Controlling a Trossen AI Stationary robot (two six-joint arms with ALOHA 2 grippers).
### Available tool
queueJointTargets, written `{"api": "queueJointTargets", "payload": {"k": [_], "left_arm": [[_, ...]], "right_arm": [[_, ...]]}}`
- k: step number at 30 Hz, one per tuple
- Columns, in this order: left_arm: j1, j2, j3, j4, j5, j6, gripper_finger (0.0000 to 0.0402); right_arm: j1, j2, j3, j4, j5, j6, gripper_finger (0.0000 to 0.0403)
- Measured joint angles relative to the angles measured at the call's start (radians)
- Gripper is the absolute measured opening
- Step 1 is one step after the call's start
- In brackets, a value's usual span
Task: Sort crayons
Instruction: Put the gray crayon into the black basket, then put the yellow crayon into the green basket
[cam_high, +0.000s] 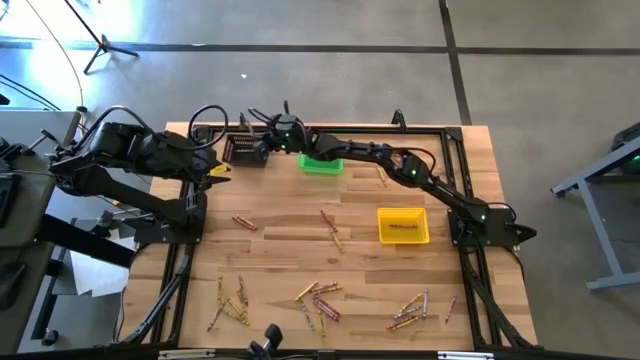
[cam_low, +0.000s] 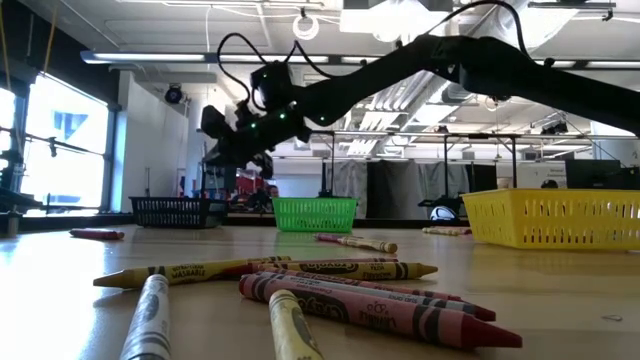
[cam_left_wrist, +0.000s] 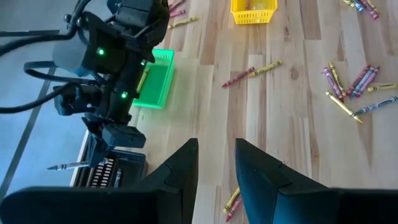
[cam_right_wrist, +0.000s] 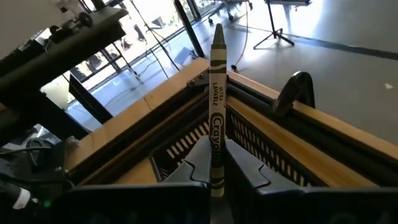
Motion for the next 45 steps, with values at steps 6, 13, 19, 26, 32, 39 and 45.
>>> {"api": "queueJointTargets", "payload": {"k": [6,13,19,26,32,39,45], "left_arm": [[0.0,0.0,0.0,0.0,0.001,0.001,0.0091],[0.0,0.0,0.0,0.0,0.001,0.001,0.0091],[0.0,0.0,0.0,0.0,0.001,0.0,0.0091],[0.0,0.0,0.0,-0.001,0.001,-0.049,0.0091],[0.0,0.0,0.0,-0.003,0.001,-0.061,0.0091],[0.0,0.0,0.0,0.0,-0.002,0.009,0.0091],[0.0,0.0,0.0,0.001,-0.018,0.028,0.0091]], "right_arm": [[0.003,0.0,0.0,-0.018,-0.002,-0.049,0.0012],[0.011,0.0,0.0,-0.089,-0.01,-0.054,0.0042],[0.011,0.0,0.0,-0.075,-0.01,-0.06,0.0097],[0.011,0.0,0.034,-0.177,-0.06,0.011,0.0112],[0.027,-0.074,0.026,-0.452,-0.122,-0.023,0.0093],[0.047,-0.182,0.026,-0.828,0.021,-0.169,0.0079],[0.042,-0.231,0.026,-1.006,0.072,-0.17,0.0079]]}}
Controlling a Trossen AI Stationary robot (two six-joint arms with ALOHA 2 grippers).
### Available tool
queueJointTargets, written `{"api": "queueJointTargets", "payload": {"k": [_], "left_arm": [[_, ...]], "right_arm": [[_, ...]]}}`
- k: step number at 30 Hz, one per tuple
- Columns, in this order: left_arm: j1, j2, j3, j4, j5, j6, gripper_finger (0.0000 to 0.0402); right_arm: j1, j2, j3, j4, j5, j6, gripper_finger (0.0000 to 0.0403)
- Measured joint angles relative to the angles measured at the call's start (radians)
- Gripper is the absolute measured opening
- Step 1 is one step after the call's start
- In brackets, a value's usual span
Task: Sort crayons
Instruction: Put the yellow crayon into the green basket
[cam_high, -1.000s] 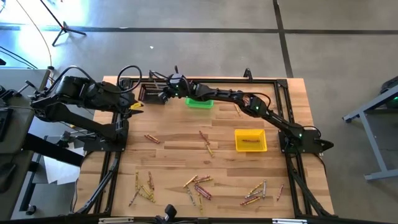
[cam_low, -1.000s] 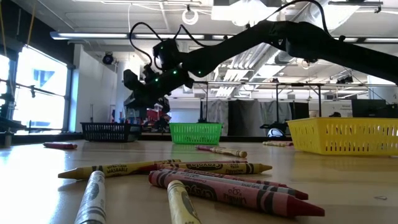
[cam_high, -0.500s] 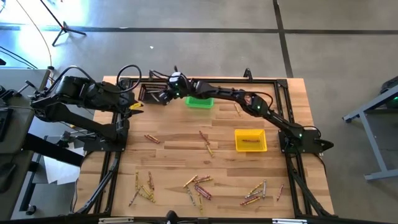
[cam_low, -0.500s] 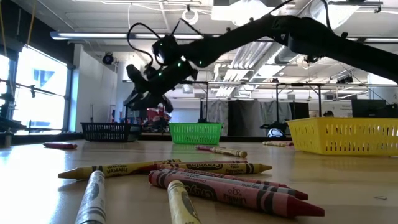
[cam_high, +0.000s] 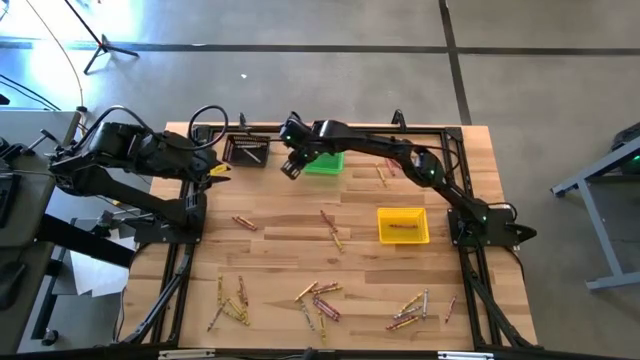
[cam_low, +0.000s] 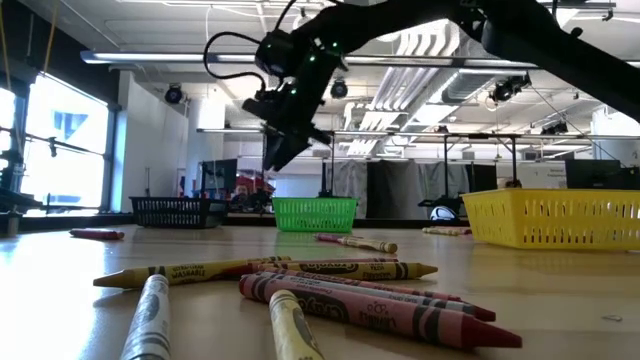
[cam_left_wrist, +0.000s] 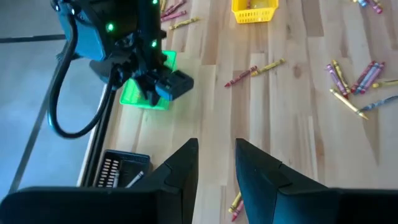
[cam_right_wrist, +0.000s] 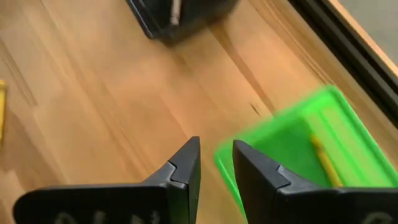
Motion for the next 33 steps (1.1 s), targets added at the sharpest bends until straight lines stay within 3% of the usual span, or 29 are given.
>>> {"api": "queueJointTargets", "payload": {"k": [16,23,26,29,33], "left_arm": [[0.0,0.0,0.0,-0.001,-0.028,0.0,0.0091],[0.0,0.0,0.0,-0.001,-0.028,0.059,0.0091],[0.0,0.0,0.0,-0.001,-0.033,0.059,0.0091],[0.0,0.0,0.0,-0.001,-0.041,0.052,0.0091],[0.001,0.0,0.0,0.003,-0.087,0.053,0.0091]], "right_arm": [[0.046,-0.241,0.0,-0.5,0.195,-0.001,0.0079],[0.07,-0.351,-0.018,-0.53,0.212,0.016,0.0079],[0.089,-0.428,-0.112,-0.55,0.212,0.066,0.0079],[0.124,-0.566,-0.298,-0.54,0.215,0.113,0.0079],[0.158,-0.796,-0.632,-0.298,0.224,0.244,0.0079]]}}
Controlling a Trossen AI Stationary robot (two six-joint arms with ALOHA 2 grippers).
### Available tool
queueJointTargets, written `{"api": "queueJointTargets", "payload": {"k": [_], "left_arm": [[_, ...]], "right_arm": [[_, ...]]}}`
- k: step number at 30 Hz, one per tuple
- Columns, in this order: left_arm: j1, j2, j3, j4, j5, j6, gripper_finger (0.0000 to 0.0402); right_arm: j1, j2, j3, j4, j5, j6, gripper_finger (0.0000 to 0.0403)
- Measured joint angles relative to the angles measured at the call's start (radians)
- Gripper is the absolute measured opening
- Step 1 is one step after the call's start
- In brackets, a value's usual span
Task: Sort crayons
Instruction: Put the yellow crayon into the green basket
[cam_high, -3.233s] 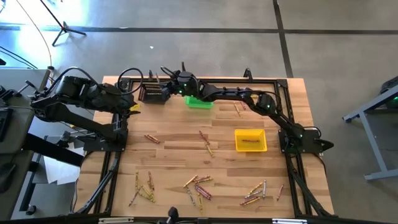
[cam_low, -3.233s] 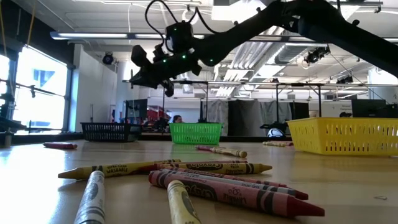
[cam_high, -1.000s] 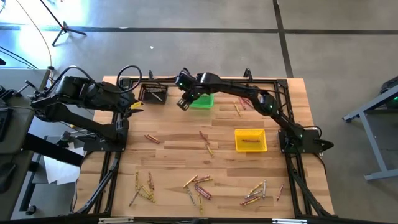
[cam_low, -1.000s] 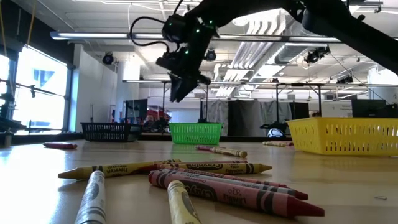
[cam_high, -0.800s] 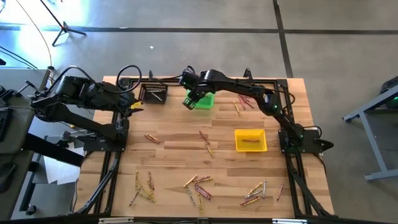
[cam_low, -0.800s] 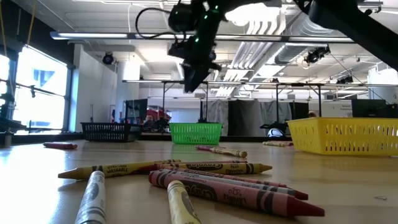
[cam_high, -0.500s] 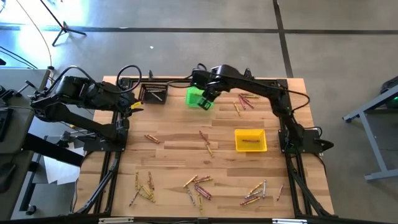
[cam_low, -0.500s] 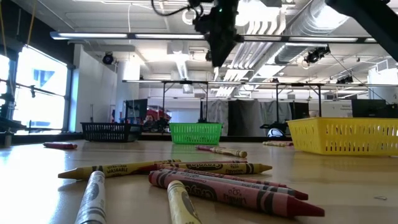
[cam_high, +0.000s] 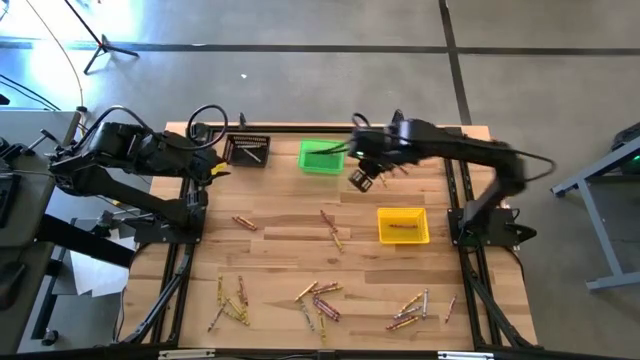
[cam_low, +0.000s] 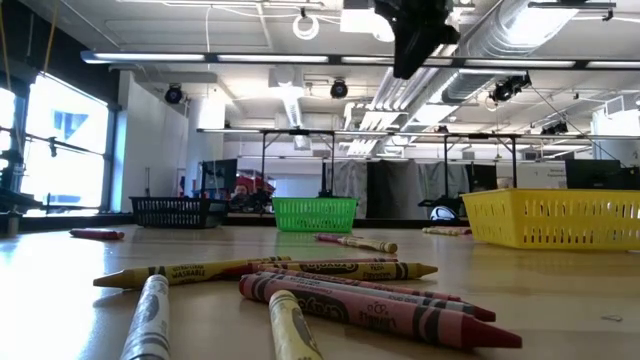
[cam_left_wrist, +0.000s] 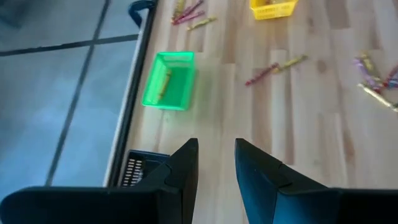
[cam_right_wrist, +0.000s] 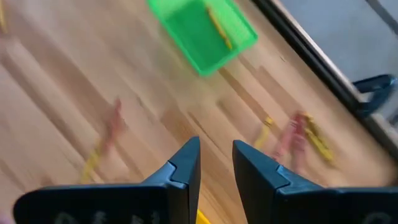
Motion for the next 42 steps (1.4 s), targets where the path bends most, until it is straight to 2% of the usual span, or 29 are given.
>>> {"api": "queueJointTargets", "payload": {"k": [4,7,11,14,23,26,29,42], "left_arm": [[0.0,0.003,0.0,0.034,-0.065,0.013,0.0091],[0.0,0.013,0.0,0.093,-0.09,0.024,0.0091],[0.0,0.033,0.0,0.196,-0.132,0.026,0.0091],[0.0,0.056,-0.001,0.26,-0.155,0.026,0.0091],[0.0,0.144,0.0,0.322,-0.209,0.026,0.0091],[0.0,0.175,0.0,0.32,-0.211,0.026,0.0091],[0.0,0.203,0.0,0.319,-0.211,0.026,0.0091],[0.022,0.222,-0.001,0.317,-0.174,0.033,0.0091]], "right_arm": [[0.009,-0.196,-0.346,0.373,0.028,0.091,0.0079],[-0.001,-0.289,-0.553,0.57,0.043,0.12,0.0079],[-0.049,-0.329,-0.736,0.642,0.06,0.149,0.0079],[-0.109,-0.324,-0.814,0.634,0.01,0.199,0.0079],[-0.278,-0.214,-0.899,0.643,-0.027,0.179,0.0079],[-0.316,-0.144,-0.898,0.672,-0.093,0.141,0.0079],[-0.335,-0.085,-0.896,0.724,-0.137,0.114,0.0079],[-0.362,0.041,-0.891,0.837,-0.153,0.092,0.0079]]}}
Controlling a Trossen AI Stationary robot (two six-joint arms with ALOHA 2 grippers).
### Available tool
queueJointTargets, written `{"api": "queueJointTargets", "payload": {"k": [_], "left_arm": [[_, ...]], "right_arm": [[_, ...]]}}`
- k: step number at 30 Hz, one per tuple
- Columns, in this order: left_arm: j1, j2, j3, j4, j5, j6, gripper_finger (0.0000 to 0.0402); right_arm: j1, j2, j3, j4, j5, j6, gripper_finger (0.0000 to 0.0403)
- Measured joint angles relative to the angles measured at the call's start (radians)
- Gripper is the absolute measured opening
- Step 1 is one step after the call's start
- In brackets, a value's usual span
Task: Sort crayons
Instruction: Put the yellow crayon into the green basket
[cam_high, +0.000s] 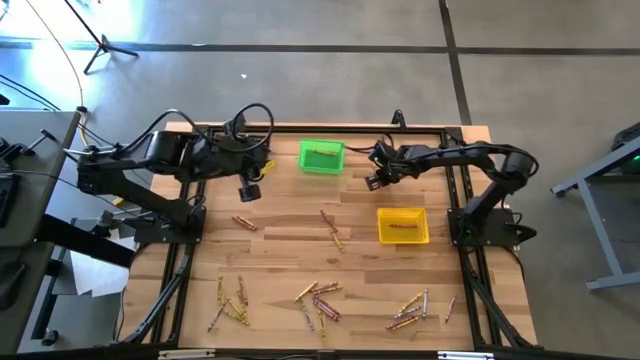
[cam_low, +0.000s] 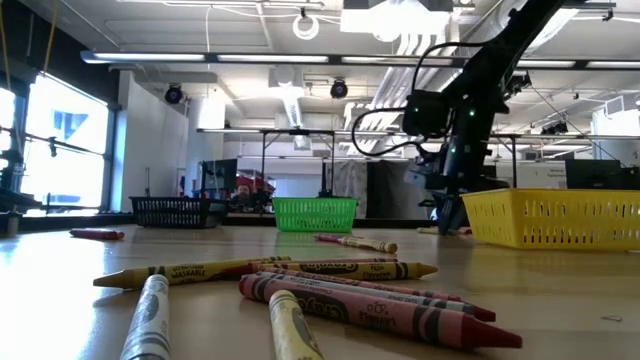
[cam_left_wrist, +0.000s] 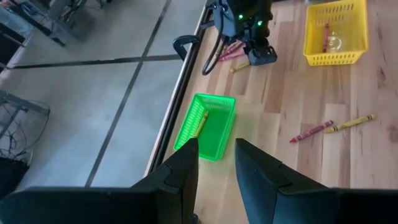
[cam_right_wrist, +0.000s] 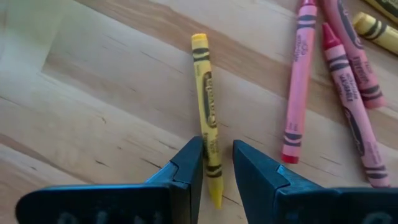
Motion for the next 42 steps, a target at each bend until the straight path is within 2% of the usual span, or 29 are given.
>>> {"api": "queueJointTargets", "payload": {"k": [6,13,18,26,31,37,42], "left_arm": [[0.0,0.0,0.0,0.0,-0.001,0.029,0.0091],[0.0,0.0,0.0,-0.001,-0.005,0.046,0.0091],[0.0,0.0,0.0,-0.008,-0.004,0.046,0.0091],[0.0,0.0,0.0,-0.016,-0.003,0.045,0.0091],[0.0,0.0,0.0,-0.029,0.0,0.045,0.0091],[0.0,0.0,0.0,-0.033,0.03,0.045,0.0091],[-0.002,-0.005,0.0,-0.039,0.038,0.045,0.0091]], "right_arm": [[0.0,0.009,0.0,0.018,0.02,0.0,0.0072],[-0.003,0.011,-0.001,0.049,0.017,0.0,0.001],[-0.018,0.014,0.026,0.039,-0.019,0.039,0.0018],[0.003,0.008,0.249,0.049,-0.033,-0.004,0.0008],[0.027,0.031,0.392,0.115,-0.011,-0.123,0.001],[0.029,0.183,0.538,0.124,-0.136,-0.195,0.0011],[0.036,0.335,0.657,0.106,-0.156,-0.203,0.0011]]}}
